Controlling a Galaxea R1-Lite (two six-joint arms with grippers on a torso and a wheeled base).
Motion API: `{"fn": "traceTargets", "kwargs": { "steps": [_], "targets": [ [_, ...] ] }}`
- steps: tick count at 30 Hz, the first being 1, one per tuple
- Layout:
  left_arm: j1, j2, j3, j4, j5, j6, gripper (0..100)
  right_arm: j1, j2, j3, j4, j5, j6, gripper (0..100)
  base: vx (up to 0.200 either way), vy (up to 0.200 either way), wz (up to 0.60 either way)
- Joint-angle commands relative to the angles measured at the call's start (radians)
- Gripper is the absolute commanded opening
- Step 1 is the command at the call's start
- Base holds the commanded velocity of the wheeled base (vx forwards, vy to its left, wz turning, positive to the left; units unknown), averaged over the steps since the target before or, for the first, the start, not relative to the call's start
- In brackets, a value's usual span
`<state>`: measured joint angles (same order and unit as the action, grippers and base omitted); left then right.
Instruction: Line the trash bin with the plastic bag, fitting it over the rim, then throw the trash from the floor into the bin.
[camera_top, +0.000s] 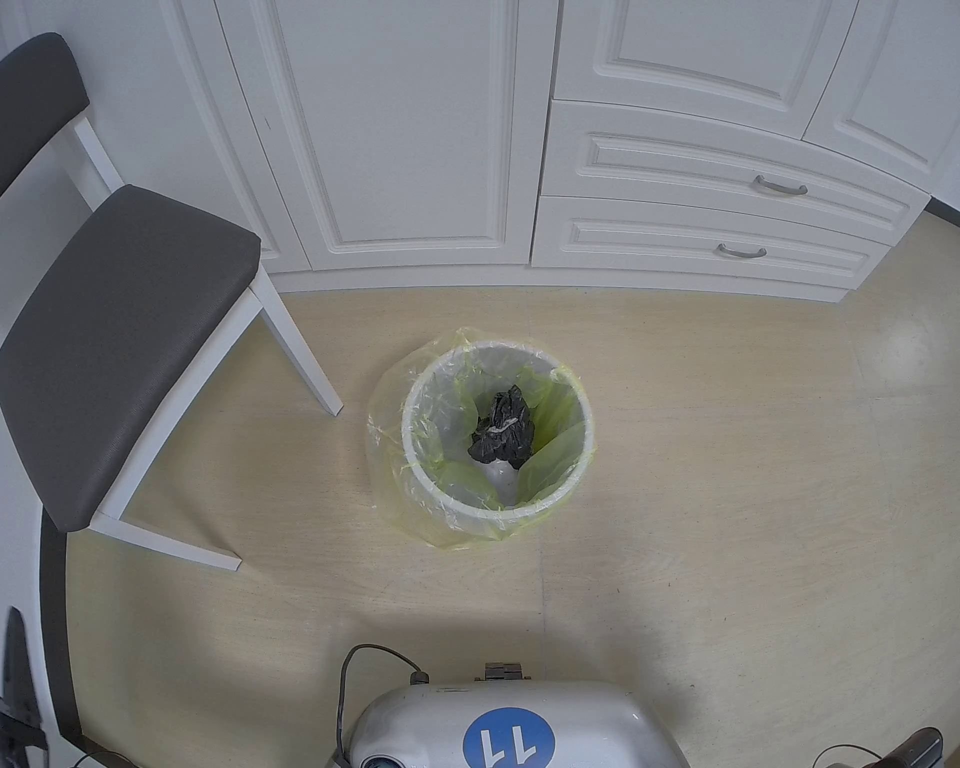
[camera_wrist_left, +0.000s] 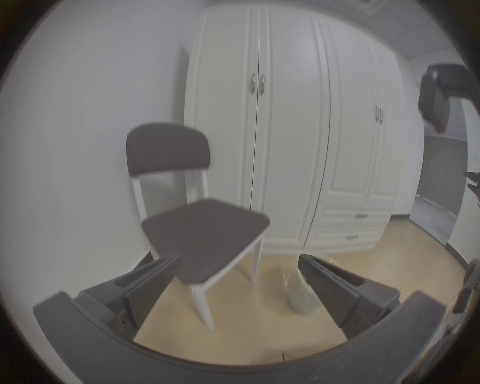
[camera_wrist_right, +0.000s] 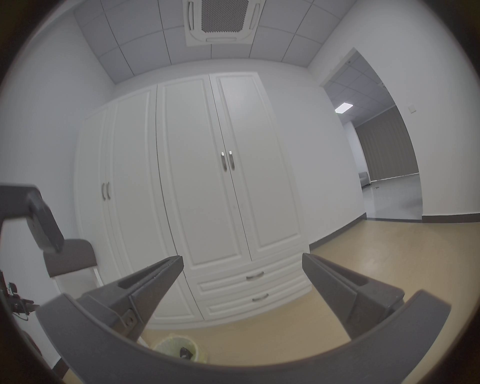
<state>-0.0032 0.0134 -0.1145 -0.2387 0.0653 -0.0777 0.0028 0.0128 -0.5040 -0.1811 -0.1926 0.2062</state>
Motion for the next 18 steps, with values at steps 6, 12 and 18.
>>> {"fn": "traceTargets", "kwargs": {
  "steps": [6, 12, 18],
  "targets": [
    [0.000, -0.010, 0.102, 0.233, -0.029, 0.007, 100, 0.000, -0.013, 0.383, -0.196, -0.008, -0.019, 100, 0.000, 0.000, 0.00],
    [0.000, -0.010, 0.099, 0.246, -0.039, 0.018, 100, 0.000, -0.013, 0.478, -0.196, 0.005, -0.114, 100, 0.000, 0.000, 0.00],
    [0.000, -0.012, 0.105, 0.233, -0.041, 0.022, 100, 0.000, -0.013, 0.504, -0.144, 0.085, -0.125, 100, 0.000, 0.000, 0.00]
  ]
}}
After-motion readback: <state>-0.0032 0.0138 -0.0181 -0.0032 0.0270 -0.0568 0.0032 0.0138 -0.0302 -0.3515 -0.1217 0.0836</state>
